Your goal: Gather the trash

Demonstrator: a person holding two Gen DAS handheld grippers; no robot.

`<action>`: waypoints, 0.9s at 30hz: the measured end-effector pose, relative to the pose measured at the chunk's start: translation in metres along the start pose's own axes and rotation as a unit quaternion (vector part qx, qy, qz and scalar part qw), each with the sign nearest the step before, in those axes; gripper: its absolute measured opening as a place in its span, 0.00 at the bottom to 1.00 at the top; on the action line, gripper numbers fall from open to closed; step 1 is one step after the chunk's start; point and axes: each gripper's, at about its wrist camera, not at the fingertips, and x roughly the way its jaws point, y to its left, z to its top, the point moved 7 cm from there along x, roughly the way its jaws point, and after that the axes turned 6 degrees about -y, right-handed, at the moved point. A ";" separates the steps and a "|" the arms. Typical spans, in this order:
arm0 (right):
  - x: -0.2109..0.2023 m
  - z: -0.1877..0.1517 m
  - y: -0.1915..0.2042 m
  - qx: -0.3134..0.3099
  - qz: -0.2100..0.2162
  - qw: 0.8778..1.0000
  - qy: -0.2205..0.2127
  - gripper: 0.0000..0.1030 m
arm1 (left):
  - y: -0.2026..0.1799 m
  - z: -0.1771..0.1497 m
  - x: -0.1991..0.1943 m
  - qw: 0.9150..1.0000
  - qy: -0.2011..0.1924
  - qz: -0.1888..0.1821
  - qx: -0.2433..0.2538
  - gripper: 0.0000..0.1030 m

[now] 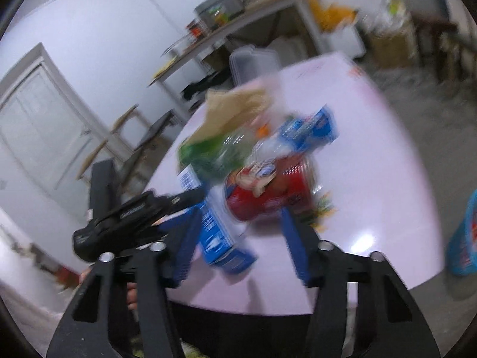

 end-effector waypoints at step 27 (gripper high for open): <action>0.013 0.047 0.073 -0.441 -0.105 0.891 0.016 0.77 | 0.006 0.012 -0.006 1.000 -0.003 0.019 0.023 0.68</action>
